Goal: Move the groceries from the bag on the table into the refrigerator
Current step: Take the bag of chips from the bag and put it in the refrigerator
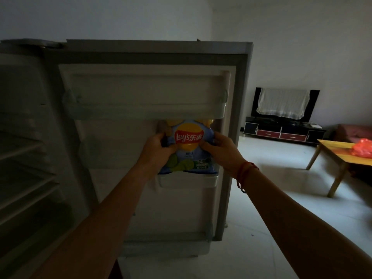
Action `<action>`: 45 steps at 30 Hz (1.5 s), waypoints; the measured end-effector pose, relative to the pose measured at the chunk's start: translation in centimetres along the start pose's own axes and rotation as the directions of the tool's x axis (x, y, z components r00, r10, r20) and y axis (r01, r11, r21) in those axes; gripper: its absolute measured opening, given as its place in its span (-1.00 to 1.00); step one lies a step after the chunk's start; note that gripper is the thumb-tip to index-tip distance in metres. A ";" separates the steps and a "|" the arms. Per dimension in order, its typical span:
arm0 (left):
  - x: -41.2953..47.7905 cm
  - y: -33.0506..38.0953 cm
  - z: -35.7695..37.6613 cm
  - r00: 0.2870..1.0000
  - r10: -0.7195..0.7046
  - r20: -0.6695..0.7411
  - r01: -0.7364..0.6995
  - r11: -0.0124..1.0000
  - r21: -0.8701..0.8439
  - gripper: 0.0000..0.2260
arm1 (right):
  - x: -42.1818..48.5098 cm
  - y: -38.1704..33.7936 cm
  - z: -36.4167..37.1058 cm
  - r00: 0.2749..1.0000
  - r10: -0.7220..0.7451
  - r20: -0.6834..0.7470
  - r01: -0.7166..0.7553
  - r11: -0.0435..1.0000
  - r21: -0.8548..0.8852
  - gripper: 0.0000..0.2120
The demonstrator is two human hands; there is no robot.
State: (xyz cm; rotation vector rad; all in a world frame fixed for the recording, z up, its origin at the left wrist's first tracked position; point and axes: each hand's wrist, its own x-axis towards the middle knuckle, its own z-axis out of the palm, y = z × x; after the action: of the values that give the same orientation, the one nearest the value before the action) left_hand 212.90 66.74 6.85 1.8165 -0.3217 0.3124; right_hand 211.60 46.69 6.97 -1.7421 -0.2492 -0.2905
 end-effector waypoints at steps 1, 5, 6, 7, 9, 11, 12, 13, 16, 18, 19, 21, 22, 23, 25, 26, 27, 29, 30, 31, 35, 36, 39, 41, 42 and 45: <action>0.2 -0.1 0.2 1.000 0.004 -0.006 -0.004 1.000 -0.010 -0.79 | 0.2 0.2 0.0 1.000 -0.008 0.003 0.008 1.000 0.003 -0.77; 0.0 -0.5 0.8 1.000 0.029 0.006 -0.029 0.995 -0.092 -0.81 | 0.7 1.0 -0.1 1.000 -0.019 0.016 0.019 1.000 0.013 -0.78; -0.1 -0.9 0.8 0.999 0.032 0.014 -0.030 0.995 -0.100 -0.79 | 0.9 1.3 -0.2 1.000 -0.009 0.016 0.009 1.000 -0.001 -0.78; -0.1 -1.2 0.8 0.999 0.026 0.024 -0.024 0.995 -0.092 -0.80 | 1.1 1.6 -0.3 1.000 0.003 0.012 -0.002 0.999 -0.036 -0.77; 0.1 -2.2 0.7 0.999 -0.005 0.039 0.006 1.000 -0.025 -0.83 | 1.6 2.4 -0.6 0.999 0.032 0.014 -0.030 0.990 -0.135 -0.72; 0.3 -2.8 0.7 0.998 -0.050 0.044 0.048 0.997 0.052 -0.78 | 1.9 3.3 -0.6 0.999 0.048 0.022 -0.039 0.956 -0.291 -0.68; 0.2 -2.9 0.8 0.997 -0.066 0.046 0.061 0.994 0.090 -0.77 | 2.1 3.7 -0.6 0.998 0.052 0.019 -0.041 0.925 -0.377 -0.65; 0.1 -2.9 0.8 0.996 -0.074 0.050 0.068 0.991 0.116 -0.76 | 2.1 3.8 -0.6 0.998 0.057 0.014 -0.044 0.894 -0.445 -0.62; 0.0 -3.0 0.6 0.996 -0.070 0.056 0.064 0.992 0.108 -0.77 | 2.3 3.6 -0.8 0.999 0.041 0.007 -0.033 0.868 -0.495 -0.53; -0.2 -2.9 0.2 0.994 -0.080 0.080 0.081 0.997 0.000 -0.82 | 2.1 3.3 -1.1 1.000 0.024 0.018 -0.013 0.882 -0.471 -0.50; -0.2 -2.7 0.2 0.991 -0.089 0.101 0.097 0.993 -0.072 -0.84 | 1.9 3.0 -1.2 1.000 0.016 0.027 -0.002 0.895 -0.446 -0.53; -0.3 -2.4 0.1 0.986 -0.108 0.126 0.131 0.974 -0.186 -0.85 | 1.6 2.6 -1.3 0.999 0.004 0.039 0.011 0.927 -0.374 -0.63; -0.3 -2.3 0.1 0.986 -0.115 0.121 0.139 0.968 -0.211 -0.83 | 1.5 2.5 -1.2 0.999 -0.005 0.035 0.017 0.939 -0.343 -0.68; -0.3 -2.3 0.1 0.988 -0.121 0.101 0.140 0.968 -0.209 -0.81 | 1.3 2.3 -1.2 1.000 -0.014 0.025 0.021 0.946 -0.324 -0.71; -0.2 -2.4 0.4 0.996 -0.085 0.024 0.087 0.990 -0.112 -0.78 | 1.2 2.3 -1.2 0.999 -0.031 -0.009 0.027 0.948 -0.317 -0.76; -0.1 -2.6 0.5 0.999 -0.048 -0.018 0.047 0.998 -0.045 -0.77 | 1.2 2.3 -1.1 0.999 -0.037 -0.030 0.025 0.944 -0.328 -0.77; -0.1 -2.7 0.7 0.998 -0.015 -0.062 0.017 1.000 0.017 -0.77 | 1.2 2.3 -1.1 0.998 -0.042 -0.047 0.023 0.937 -0.349 -0.77; -0.2 -2.5 1.1 0.992 0.019 -0.128 -0.008 0.996 0.085 -0.80 | 1.2 2.2 -0.9 0.997 -0.045 -0.065 0.015 0.918 -0.397 -0.75; -0.1 -2.6 1.2 0.990 0.026 -0.137 -0.013 0.996 0.093 -0.81 | 1.1 2.2 -0.8 0.997 -0.045 -0.065 0.014 0.910 -0.414 -0.75; -0.1 -2.6 1.3 0.991 0.027 -0.134 -0.014 0.995 0.095 -0.81 | 1.1 2.1 -0.8 0.997 -0.044 -0.064 0.013 0.905 -0.425 -0.74; -0.2 -2.8 0.9 0.997 -0.022 -0.078 0.026 0.998 0.051 -0.80 | 1.0 1.9 -0.7 0.998 -0.021 -0.056 -0.004 0.907 -0.421 -0.70; -0.3 -2.9 0.7 0.998 -0.038 -0.049 0.039 0.999 0.031 -0.80 | 0.9 1.9 -0.8 0.999 -0.017 -0.047 -0.004 0.913 -0.408 -0.69; -0.5 -3.1 0.7 0.997 -0.066 0.030 0.064 0.996 0.060 -0.77 | 0.7 2.1 -1.0 1.000 0.002 0.000 -0.002 0.922 -0.387 -0.56; -0.6 -3.6 0.8 0.999 -0.053 0.009 0.051 0.989 0.136 -0.76 | 0.9 2.4 -0.7 1.000 0.001 -0.004 -0.002 0.890 -0.456 -0.53; -0.6 -3.7 0.9 0.999 -0.041 -0.005 0.041 0.986 0.164 -0.77 | 1.0 2.5 -0.5 1.000 0.001 -0.012 -0.007 0.874 -0.486 -0.54; -0.6 -3.7 1.0 0.999 -0.044 -0.015 0.046 0.981 0.189 -0.82 | 1.2 2.9 -0.1 0.999 0.008 -0.032 -0.023 0.861 -0.508 -0.56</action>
State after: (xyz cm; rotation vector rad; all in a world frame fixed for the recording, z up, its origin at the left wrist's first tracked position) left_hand 213.84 66.73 3.04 2.0052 -0.2495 0.3294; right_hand 213.65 46.06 4.72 -2.2619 -0.1419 -0.3950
